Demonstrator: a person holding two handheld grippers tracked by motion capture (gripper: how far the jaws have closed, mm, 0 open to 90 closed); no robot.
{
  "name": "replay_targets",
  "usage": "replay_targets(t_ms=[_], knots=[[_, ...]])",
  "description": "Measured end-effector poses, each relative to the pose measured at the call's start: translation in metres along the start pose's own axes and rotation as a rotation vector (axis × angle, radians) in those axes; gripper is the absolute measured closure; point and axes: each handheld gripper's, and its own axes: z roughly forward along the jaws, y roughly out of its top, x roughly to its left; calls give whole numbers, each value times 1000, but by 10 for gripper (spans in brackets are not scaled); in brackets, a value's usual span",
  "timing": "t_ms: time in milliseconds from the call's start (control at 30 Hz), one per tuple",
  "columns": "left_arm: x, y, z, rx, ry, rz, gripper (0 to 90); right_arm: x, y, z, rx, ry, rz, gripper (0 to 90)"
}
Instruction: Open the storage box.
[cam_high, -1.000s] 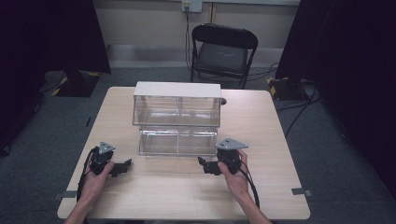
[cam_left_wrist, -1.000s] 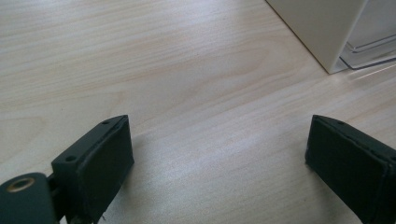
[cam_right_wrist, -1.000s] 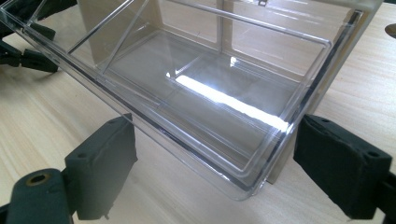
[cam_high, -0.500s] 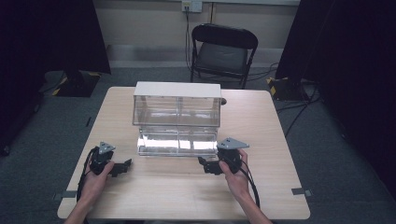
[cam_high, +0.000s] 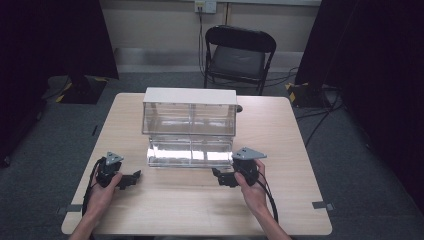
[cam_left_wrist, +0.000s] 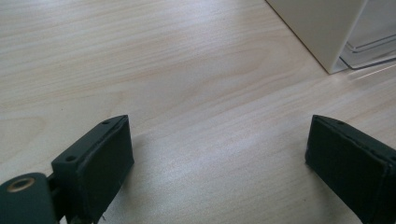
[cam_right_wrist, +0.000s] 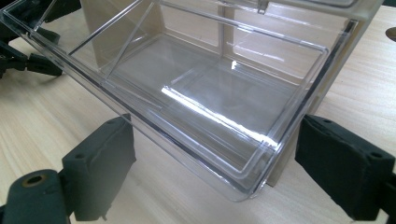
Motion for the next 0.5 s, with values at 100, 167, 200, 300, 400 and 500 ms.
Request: replay_targets(t_ms=[100, 167, 200, 300, 400, 500], knots=[[0, 0, 0, 0, 0, 0, 70, 0, 0, 0, -3, 1, 1, 109], [0, 0, 0, 3, 0, 0, 71, 0, 0, -1, -5, 1, 2, 105], [0, 0, 0, 1, 0, 1, 71, -1, 1, -1, -10, 2, 0, 101], [0, 0, 0, 0, 0, 0, 71, -1, 2, -2, -20, 6, 3, 100], [0, 0, 0, 0, 0, 0, 71, 0, 2, -2, -19, 4, 2, 100], [0, 0, 0, 0, 0, 0, 71, -1, 2, -2, -19, 5, 2, 99]])
